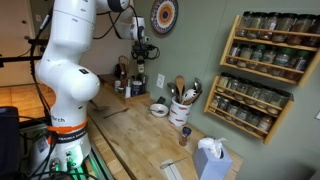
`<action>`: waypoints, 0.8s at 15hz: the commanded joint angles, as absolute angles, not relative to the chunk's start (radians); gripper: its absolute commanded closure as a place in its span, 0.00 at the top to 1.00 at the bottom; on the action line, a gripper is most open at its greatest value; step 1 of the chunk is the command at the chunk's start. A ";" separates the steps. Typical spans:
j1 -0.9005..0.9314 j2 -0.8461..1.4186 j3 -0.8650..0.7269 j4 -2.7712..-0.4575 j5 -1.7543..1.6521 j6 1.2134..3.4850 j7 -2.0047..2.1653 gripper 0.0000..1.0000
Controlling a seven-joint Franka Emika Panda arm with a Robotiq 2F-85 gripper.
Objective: Put the bottle in the box
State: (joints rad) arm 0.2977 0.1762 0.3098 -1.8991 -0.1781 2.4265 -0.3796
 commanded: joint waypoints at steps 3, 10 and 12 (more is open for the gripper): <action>0.296 0.217 0.324 -1.886 -0.133 2.433 -0.403 0.31; 0.301 0.316 0.350 -1.858 -0.094 2.426 -0.400 0.31; 0.300 0.351 0.353 -1.838 -0.094 2.426 -0.404 0.31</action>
